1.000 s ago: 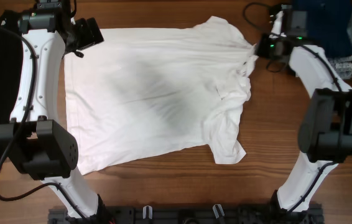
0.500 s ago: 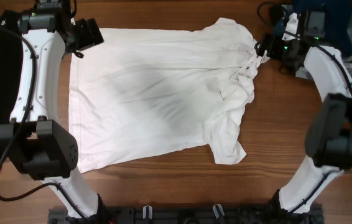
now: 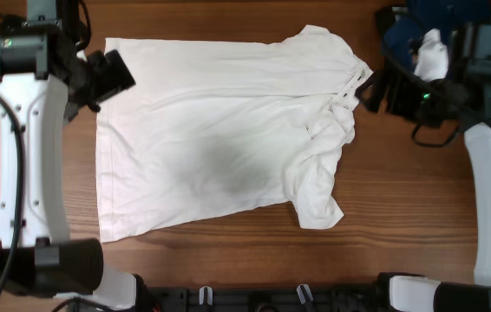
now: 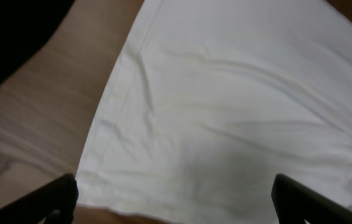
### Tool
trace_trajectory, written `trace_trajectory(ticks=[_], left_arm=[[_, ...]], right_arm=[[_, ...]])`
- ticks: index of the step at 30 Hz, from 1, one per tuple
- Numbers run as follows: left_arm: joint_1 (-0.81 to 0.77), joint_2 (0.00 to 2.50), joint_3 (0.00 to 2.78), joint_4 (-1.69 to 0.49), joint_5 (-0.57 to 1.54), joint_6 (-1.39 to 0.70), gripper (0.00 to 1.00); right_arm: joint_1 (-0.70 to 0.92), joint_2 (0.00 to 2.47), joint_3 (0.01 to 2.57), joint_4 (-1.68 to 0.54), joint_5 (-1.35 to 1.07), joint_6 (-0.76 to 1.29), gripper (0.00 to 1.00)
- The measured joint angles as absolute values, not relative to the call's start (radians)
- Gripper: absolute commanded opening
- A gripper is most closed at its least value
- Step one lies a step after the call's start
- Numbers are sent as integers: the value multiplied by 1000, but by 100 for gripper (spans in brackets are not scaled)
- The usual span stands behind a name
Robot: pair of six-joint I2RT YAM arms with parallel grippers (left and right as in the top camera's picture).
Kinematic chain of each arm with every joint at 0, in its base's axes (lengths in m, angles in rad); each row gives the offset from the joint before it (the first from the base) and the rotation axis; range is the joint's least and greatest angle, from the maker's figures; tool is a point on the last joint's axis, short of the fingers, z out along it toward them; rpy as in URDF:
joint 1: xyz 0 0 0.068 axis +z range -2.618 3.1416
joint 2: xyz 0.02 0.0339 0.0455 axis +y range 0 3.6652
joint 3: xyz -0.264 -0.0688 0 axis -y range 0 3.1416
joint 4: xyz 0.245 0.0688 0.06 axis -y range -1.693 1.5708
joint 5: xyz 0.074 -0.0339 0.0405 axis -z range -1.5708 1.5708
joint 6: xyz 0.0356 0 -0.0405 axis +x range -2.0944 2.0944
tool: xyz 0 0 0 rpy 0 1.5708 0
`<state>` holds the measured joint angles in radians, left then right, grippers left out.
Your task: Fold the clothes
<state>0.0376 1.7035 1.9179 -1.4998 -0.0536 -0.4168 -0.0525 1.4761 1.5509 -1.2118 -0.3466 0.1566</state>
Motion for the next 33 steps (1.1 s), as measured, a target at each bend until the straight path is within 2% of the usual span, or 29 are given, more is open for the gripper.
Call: trace_trajectory(ticks=[5, 9, 11, 15, 20, 28, 33], left_arm=[[-1, 1697, 1858, -1538, -64, -509, 100], [-10, 1685, 1693, -1455, -81, -575, 100], [-7, 1668, 1599, -1380, -85, -595, 100], [1, 1637, 1418, -1235, -85, -630, 100], [3, 1633, 1241, -1079, -85, -642, 100], [8, 1633, 1162, -1003, -85, -643, 100], [9, 1633, 1162, -986, -85, -644, 100]], right_arm=[[61, 1478, 1491, -1245, -279, 228, 100], [129, 1482, 1403, -1167, -222, 310, 100], [145, 1489, 1361, -1110, -204, 344, 95], [188, 1538, 1229, -941, -179, 430, 78], [246, 1650, 1171, -863, -175, 487, 77], [282, 1798, 1171, -821, -162, 554, 74], [282, 1829, 1171, -812, -118, 590, 49]])
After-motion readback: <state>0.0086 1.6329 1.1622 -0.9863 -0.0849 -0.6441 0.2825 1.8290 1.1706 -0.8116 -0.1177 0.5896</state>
